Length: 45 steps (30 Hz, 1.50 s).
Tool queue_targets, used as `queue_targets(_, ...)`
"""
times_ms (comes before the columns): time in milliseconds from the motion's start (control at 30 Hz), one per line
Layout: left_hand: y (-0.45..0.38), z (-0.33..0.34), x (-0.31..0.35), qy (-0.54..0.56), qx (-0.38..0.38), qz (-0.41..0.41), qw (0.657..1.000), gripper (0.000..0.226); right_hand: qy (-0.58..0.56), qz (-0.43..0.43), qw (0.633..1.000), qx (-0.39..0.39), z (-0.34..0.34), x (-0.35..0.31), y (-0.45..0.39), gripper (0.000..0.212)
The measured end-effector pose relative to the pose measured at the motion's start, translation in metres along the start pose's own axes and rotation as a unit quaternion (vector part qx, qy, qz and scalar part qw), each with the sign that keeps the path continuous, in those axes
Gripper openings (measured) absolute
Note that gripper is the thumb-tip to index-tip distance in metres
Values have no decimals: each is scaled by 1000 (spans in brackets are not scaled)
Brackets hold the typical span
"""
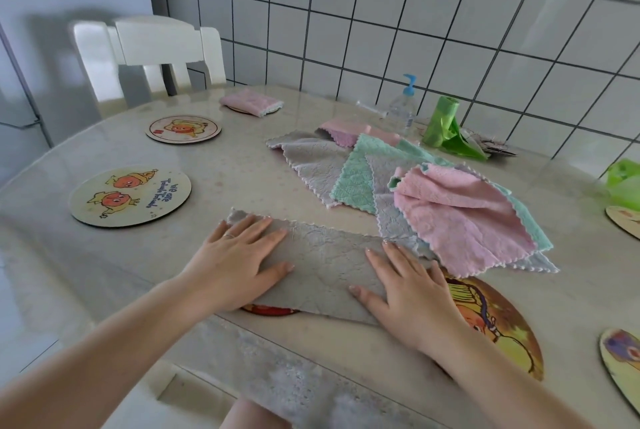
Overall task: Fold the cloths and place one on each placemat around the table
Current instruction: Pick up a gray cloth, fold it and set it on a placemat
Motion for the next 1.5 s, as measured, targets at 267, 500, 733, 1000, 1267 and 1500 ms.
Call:
queue_targets(267, 23, -20, 7, -9, 73, 31, 997, 71, -31, -5, 999, 25, -13, 18, -5, 94)
queue_targets(500, 34, -15, 80, 49, 183, 204, 961, 21, -207, -73, 976, -10, -30, -42, -57, 39)
queue_targets(733, 32, -13, 73, 114, 246, 152, 950, 19, -193, -40, 978, -70, -32, -59, -87, 10)
queue_targets(1000, 31, -12, 70, 129, 260, 134, 947, 17, -215, -70, 972, -70, -39, -61, -83, 16)
queue_targets(1267, 52, -43, 52, 249, 307, 86, 915, 15, -393, -37, 918, -38, -68, -31, -66, 17)
queue_targets(1500, 63, -39, 44, 474, 313, 19, 822, 27, -494, -64, 840, -215, -57, -20, -36, 26)
Point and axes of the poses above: each hand's wrist, its own y-axis away from the middle knuckle, its own z-axis out of the palm, x = y × z, the point moved 7 cm from there along -y, towards the middle knuckle, and after that the axes turned 14 degrees about z, right-handed, at the moved point
